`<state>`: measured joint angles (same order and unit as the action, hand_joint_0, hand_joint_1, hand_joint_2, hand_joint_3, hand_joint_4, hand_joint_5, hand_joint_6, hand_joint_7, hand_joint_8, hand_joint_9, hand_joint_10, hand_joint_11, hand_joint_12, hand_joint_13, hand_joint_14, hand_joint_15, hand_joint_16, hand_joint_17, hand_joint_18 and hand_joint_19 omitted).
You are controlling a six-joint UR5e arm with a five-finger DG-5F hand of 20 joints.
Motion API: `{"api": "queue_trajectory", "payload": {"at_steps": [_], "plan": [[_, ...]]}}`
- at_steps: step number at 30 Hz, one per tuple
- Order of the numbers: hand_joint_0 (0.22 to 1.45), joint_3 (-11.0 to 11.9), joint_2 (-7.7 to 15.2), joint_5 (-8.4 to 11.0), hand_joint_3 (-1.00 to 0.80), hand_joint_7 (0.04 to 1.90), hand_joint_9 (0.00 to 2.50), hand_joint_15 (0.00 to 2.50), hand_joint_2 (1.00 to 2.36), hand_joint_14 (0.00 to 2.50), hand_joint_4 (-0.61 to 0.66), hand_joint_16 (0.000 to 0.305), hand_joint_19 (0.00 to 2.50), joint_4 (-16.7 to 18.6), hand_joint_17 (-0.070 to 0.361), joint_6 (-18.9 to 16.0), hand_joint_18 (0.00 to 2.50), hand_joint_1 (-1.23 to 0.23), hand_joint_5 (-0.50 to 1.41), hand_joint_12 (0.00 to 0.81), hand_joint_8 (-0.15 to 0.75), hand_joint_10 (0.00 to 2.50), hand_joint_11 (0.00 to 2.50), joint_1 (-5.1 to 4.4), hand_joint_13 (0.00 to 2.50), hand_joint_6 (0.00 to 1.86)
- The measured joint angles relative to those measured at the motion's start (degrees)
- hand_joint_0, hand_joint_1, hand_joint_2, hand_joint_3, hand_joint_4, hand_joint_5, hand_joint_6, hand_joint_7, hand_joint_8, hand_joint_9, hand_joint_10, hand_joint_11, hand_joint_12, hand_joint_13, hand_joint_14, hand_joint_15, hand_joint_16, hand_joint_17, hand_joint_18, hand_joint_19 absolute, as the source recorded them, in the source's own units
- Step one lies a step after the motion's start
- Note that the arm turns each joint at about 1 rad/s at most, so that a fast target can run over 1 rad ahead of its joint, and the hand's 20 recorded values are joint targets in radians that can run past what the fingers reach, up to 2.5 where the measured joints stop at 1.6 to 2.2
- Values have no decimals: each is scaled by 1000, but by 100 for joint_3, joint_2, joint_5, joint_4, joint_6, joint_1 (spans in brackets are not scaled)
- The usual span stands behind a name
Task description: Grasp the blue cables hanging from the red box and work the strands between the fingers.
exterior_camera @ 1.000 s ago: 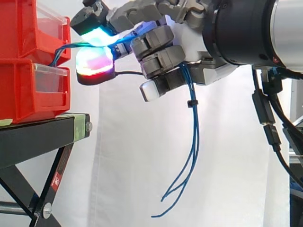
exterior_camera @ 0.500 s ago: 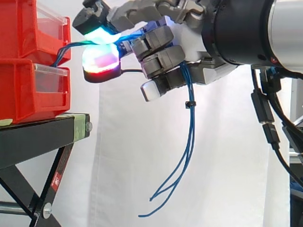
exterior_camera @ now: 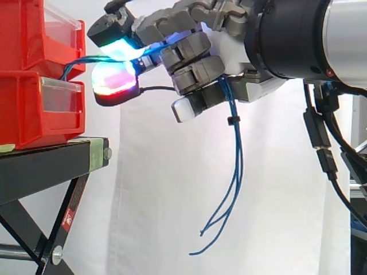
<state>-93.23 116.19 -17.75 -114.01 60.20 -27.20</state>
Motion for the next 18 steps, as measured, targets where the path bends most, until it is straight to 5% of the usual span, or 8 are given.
{"api": "queue_trajectory", "payload": {"at_steps": [2,4,7,10,11,16,17,18], "plan": [[1212,1,0,3,307,1597,1051,1590,1000,2500,94,56,833,0,125,0,1788,-791,598,486,439,2500,2500,5,1472,238],[988,0,0,13,177,1367,1051,1590,1344,2500,79,56,833,-3,125,0,1788,-824,302,486,439,2500,2500,10,1472,953],[892,-1,0,22,90,1319,1051,1590,1495,2500,117,56,833,-4,125,0,1788,-858,87,486,439,2500,2500,20,1472,1360],[915,-1,0,28,118,1313,1051,1590,1372,2500,117,56,833,-4,125,0,1788,-871,50,486,439,2500,2500,27,1472,1410],[1168,-1,0,30,199,1412,1051,1590,1003,2500,35,56,833,-4,125,0,1788,-853,57,486,439,2500,2500,28,1472,1460],[1411,-1,0,34,124,1621,1051,1590,1009,2500,-109,56,833,-12,125,0,1788,-753,353,486,439,2500,2500,34,1472,1065],[1412,0,0,34,119,1770,1051,1590,1011,2500,-1,56,833,-14,125,0,1788,-721,654,486,439,2500,2500,36,1472,299],[1408,0,0,35,110,1691,1051,1590,1012,2500,116,56,833,-16,125,0,1788,-713,781,486,439,2500,2500,36,1472,5]]}}
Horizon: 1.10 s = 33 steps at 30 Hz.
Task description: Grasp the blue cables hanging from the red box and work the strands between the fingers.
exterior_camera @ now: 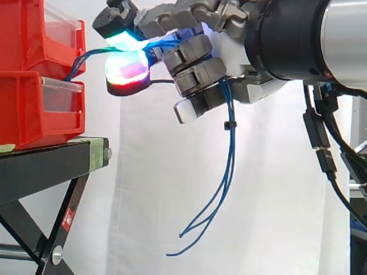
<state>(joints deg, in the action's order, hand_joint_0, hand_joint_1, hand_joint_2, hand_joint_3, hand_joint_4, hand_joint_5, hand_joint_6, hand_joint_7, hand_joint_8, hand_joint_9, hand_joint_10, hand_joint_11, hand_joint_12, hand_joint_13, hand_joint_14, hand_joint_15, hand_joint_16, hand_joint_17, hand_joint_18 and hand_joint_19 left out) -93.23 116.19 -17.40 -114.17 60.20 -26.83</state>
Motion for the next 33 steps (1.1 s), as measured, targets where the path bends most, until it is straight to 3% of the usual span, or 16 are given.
{"api": "queue_trajectory", "payload": {"at_steps": [4,5,9,11,12,16,17,18,21,23,24,25,27,28,30,33], "plan": [[1350,-1,0,1,155,1288,1051,1590,1003,2500,256,56,833,-6,125,-1,1788,-765,781,486,439,2500,2500,1,1472,23],[1279,-2,0,3,215,1269,1051,1590,1108,2500,268,56,833,-9,125,-4,1788,-765,779,486,439,2500,2500,2,1472,24],[1177,-2,0,7,278,1768,1051,1590,1473,2500,82,56,833,-15,125,-12,1788,-673,826,486,439,2500,2500,3,1472,43],[1151,-2,0,8,265,1581,1051,1590,1534,2500,52,56,833,-19,125,-15,1788,-677,651,486,439,2500,2500,3,1472,394],[1082,-2,0,8,209,1376,1051,1590,1624,2500,62,56,833,-21,125,-16,1788,-675,389,486,439,2500,2500,3,1472,822],[794,-2,0,9,-66,1197,1051,1590,1742,2500,123,56,833,-25,125,-17,1788,-775,102,486,439,2500,2500,4,1472,1110],[786,-3,0,10,-80,1145,1051,1590,1525,2500,160,56,833,-25,125,-17,1788,-808,6,486,439,2500,2500,4,1472,1248],[901,-3,0,12,-53,1211,1051,1590,1028,2500,161,56,833,-25,125,-17,1788,-823,-18,486,439,2500,2500,5,1472,1255],[954,-2,0,16,-386,1206,1051,1590,1017,2500,95,56,833,-31,125,-20,1788,-796,-46,486,439,2500,2500,10,1472,1256],[1151,-1,0,17,-184,1256,1051,1590,1010,2500,37,56,833,-33,125,-23,1788,-811,-77,486,439,2500,2500,13,1472,1403],[1272,-1,0,17,-34,1268,1051,1590,1009,2500,84,56,833,-33,125,-24,1788,-689,104,486,439,2500,2500,13,1472,1316],[1289,-1,0,17,-21,1257,1051,1590,1009,2500,88,56,833,-34,125,-24,1788,-676,116,486,439,2500,2500,14,1472,1312],[1272,-1,0,17,-58,1397,1051,1590,1009,2500,134,56,833,-34,125,-25,1788,-677,399,486,439,2500,2500,17,1472,851],[1235,-2,0,17,-50,1379,1051,1590,1004,2500,140,56,833,-34,125,-26,1788,-695,404,486,439,2500,2500,18,1472,838],[1052,-1,0,18,-52,1515,1051,1590,1112,2500,227,56,833,-37,125,-26,1788,-658,597,486,439,2500,2500,19,1472,9],[1010,-2,0,18,-107,1271,1051,1590,1162,2500,342,56,833,-41,125,-26,1788,-645,585,486,439,2500,2500,18,1472,19]]}}
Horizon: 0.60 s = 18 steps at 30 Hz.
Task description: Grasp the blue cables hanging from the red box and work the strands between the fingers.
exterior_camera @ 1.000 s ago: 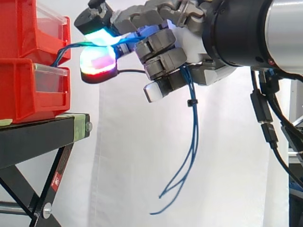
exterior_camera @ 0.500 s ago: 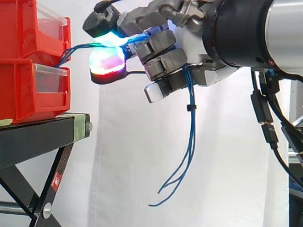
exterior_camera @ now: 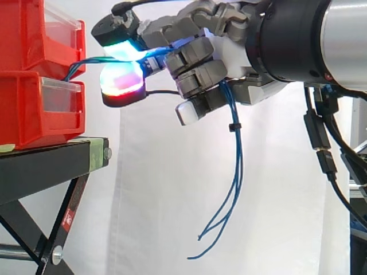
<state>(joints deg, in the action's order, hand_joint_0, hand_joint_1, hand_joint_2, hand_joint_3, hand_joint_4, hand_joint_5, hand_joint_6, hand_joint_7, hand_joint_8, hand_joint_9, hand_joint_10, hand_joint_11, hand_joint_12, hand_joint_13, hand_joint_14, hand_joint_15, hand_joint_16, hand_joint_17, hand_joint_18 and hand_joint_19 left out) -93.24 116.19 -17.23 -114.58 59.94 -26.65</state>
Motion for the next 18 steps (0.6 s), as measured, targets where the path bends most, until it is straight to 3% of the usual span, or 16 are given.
{"api": "queue_trajectory", "payload": {"at_steps": [1,3,4,6,7,8,9,10,11,12,13,14,15,16,17,18], "plan": [[1111,0,0,0,-12,1263,1051,1590,1011,2500,320,56,833,-3,125,0,1788,-673,585,486,439,2500,2500,0,1472,20],[1301,0,0,0,91,1337,1051,1590,1008,2500,259,56,833,-11,125,0,1788,-687,681,486,439,2500,2500,0,1472,20],[1324,-1,0,0,114,1386,1051,1590,1009,2500,241,56,833,-15,125,0,1788,-685,707,486,439,2500,2500,0,1472,19],[1366,-1,0,0,203,1672,1051,1590,1014,2500,104,56,833,-23,125,0,1788,-682,762,486,439,2500,2500,0,1472,45],[1369,-1,0,0,210,1651,1051,1590,1013,2500,83,56,833,-25,125,0,1788,-683,744,486,439,2500,2500,0,1472,109],[1370,-1,0,0,214,1506,1051,1590,1012,2500,69,56,833,-26,125,0,1788,-683,645,486,439,2500,2500,1,1472,378],[1269,0,0,0,207,1296,1051,1590,1006,2500,60,56,833,-27,125,0,1788,-758,336,486,439,2500,2500,4,1472,881],[1215,0,0,0,211,1271,1051,1590,1003,2500,66,56,833,-28,125,0,1788,-779,263,486,439,2500,2500,6,1472,955],[1023,-1,0,0,87,1201,1051,1590,1121,2500,125,56,833,-27,125,0,1788,-836,128,486,439,2500,2500,10,1472,1085],[896,-1,0,0,2,1170,1051,1590,1154,2500,168,56,833,-23,125,0,1788,-838,63,486,439,2500,2500,17,1472,1187],[904,0,0,0,-12,1188,1051,1590,1000,2500,168,56,833,-19,125,0,1788,-825,40,486,439,2500,2500,22,1472,1218],[827,2,0,-2,-319,1251,1051,1590,1013,2500,170,56,833,-13,125,0,1788,-797,-10,486,439,2500,2500,30,1472,1321],[883,2,0,-6,-387,1305,1051,1590,1016,2500,92,56,833,-10,125,0,1788,-796,-14,486,439,2500,2500,37,1472,1337],[932,1,0,-12,-343,1309,1051,1590,1017,2500,27,56,833,-7,125,0,1788,-801,-31,486,439,2500,2500,46,1472,1387],[1055,2,0,-19,-54,1329,1051,1590,1014,2500,29,56,833,-2,125,0,1788,-822,-81,486,439,2500,2500,58,1472,1471],[1235,3,0,-24,124,1331,1051,1590,1006,2500,38,56,833,6,125,0,1788,-771,-3,486,439,2500,2500,68,1472,1486]]}}
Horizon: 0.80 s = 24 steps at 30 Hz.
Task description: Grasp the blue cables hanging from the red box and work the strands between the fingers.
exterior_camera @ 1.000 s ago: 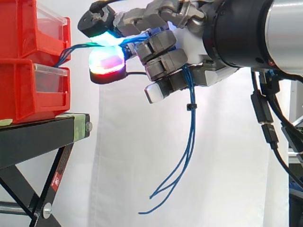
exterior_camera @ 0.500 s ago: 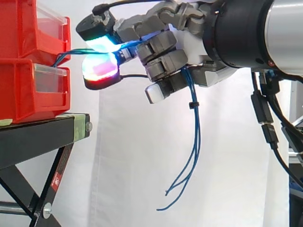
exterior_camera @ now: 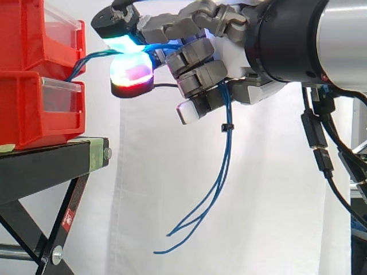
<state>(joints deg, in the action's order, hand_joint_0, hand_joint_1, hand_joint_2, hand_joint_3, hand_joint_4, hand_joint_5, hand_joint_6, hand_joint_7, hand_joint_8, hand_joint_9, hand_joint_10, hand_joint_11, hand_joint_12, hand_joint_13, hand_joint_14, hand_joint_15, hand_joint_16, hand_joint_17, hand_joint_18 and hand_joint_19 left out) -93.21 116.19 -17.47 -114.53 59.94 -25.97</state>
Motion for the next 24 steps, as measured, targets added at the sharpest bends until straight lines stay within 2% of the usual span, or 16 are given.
{"api": "queue_trajectory", "payload": {"at_steps": [2,3,4,5,7,8,9,10,12,14,17,19,20,21,22,24], "plan": [[1343,0,0,-8,164,1381,1051,1590,1006,2500,70,56,833,22,125,-3,1788,-693,205,486,439,2500,2500,31,1472,1322],[1353,0,0,-11,132,1431,1051,1590,1006,2500,102,56,833,27,125,-4,1788,-695,336,486,439,2500,2500,44,1472,1077],[1350,0,0,-14,137,1519,1051,1590,1005,2500,121,56,833,31,125,-5,1788,-696,469,486,439,2500,2500,57,1472,737],[1307,0,0,-16,123,1636,1051,1590,1003,2500,186,56,833,36,125,-6,1788,-708,709,486,439,2500,2500,70,1472,3],[1157,2,0,-22,62,1373,1051,1590,1092,2500,250,56,833,45,125,-7,1788,-716,670,486,439,2500,2500,96,1472,19],[933,2,0,-24,-57,1196,1051,1590,1329,2500,311,56,833,50,125,-7,1788,-625,626,486,439,2500,2500,106,1472,22],[799,1,0,-25,-164,1073,1051,1590,1531,2500,360,56,833,53,125,-7,1788,-566,587,486,439,2500,2500,112,1472,20],[794,1,0,-26,-199,1050,1051,1590,1540,2500,368,56,833,56,125,-7,1788,-575,579,486,439,2500,2500,117,1472,20],[1181,2,0,-28,92,1049,1051,1590,1003,2500,307,56,833,63,125,-8,1788,-701,565,486,439,2500,2500,128,1472,21],[1331,3,0,-32,122,1186,1051,1590,1011,2500,218,56,833,67,125,-8,1788,-696,669,486,439,2500,2500,137,1472,23],[1373,3,-1,-35,159,1426,1051,1590,1013,2500,123,56,833,68,125,-9,1788,-699,766,486,439,2500,2500,151,1472,18],[1282,3,-1,-36,150,1545,1051,1590,1011,2500,99,56,833,68,125,-9,1788,-748,746,486,439,2500,2500,160,1472,11],[1154,3,-1,-37,226,1573,1051,1590,1002,2500,121,56,833,69,125,-9,1788,-775,670,486,439,2500,2500,164,1472,3],[964,3,-1,-37,95,1532,1051,1590,1297,2500,153,56,833,69,125,-7,1788,-778,568,486,439,2500,2500,166,1472,126],[914,3,-1,-37,69,1475,1051,1590,1366,2500,165,56,833,69,125,-5,1788,-781,509,486,439,2500,2500,168,1472,235],[792,3,0,-38,-81,1250,1051,1590,1537,2500,191,56,833,70,125,-3,1788,-797,294,486,439,2500,2500,173,1472,722]]}}
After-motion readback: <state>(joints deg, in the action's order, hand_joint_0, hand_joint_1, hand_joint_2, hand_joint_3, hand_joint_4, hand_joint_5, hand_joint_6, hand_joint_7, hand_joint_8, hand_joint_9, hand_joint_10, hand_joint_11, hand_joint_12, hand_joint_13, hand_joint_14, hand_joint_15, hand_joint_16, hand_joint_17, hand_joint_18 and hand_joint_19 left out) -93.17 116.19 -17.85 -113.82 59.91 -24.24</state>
